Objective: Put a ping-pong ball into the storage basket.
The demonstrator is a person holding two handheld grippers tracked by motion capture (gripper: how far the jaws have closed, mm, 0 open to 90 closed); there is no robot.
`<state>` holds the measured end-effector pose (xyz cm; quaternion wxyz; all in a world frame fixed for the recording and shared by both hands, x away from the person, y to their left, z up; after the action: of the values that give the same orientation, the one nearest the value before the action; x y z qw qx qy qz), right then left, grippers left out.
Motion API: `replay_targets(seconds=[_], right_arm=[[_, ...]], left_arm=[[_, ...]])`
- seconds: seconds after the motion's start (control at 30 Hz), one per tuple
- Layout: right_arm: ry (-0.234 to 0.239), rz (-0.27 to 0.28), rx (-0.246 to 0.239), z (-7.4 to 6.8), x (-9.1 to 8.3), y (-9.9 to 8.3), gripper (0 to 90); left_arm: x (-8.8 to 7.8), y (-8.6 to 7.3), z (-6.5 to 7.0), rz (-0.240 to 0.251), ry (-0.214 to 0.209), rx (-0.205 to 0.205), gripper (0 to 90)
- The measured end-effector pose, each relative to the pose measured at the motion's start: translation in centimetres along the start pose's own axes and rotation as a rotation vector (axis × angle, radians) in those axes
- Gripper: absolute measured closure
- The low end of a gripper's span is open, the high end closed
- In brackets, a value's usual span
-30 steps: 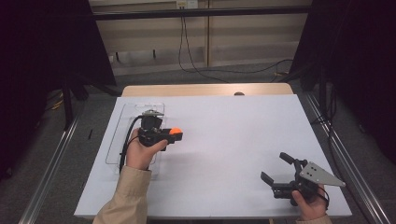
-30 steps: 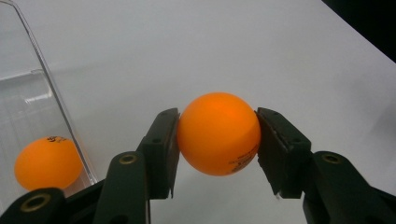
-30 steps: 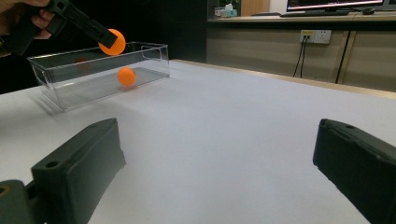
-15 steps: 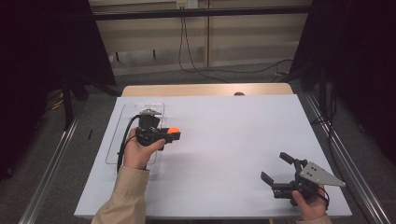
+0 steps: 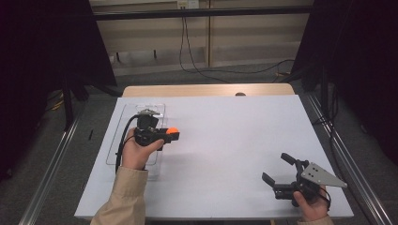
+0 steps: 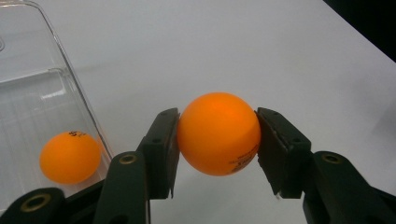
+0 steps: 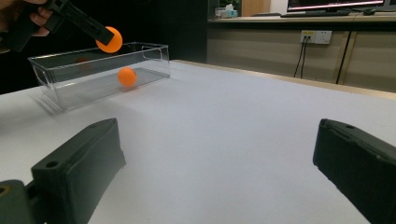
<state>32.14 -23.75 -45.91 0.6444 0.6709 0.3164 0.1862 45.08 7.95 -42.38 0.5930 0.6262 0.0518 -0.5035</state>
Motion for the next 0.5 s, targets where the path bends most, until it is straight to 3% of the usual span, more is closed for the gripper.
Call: replay_targets(seconds=[0.5], right_arm=[[0.001, 0.001, 0.001, -0.03, 0.04, 0.02, 0.8]], left_arm=[[-0.53, 0.10, -0.55, 0.010, 0.006, -0.012, 50.9]])
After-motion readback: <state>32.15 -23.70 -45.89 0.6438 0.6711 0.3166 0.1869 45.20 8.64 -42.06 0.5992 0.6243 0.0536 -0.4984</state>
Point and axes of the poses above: each handheld gripper's, and its own axes: x roughly forward along the jaws, y roughly out of its top, z roughly to its right, the point moved 10 cm from there along x, roughly forward along the jaws, and after that the axes turned 6 degrees about y, right-handed, at the moved point
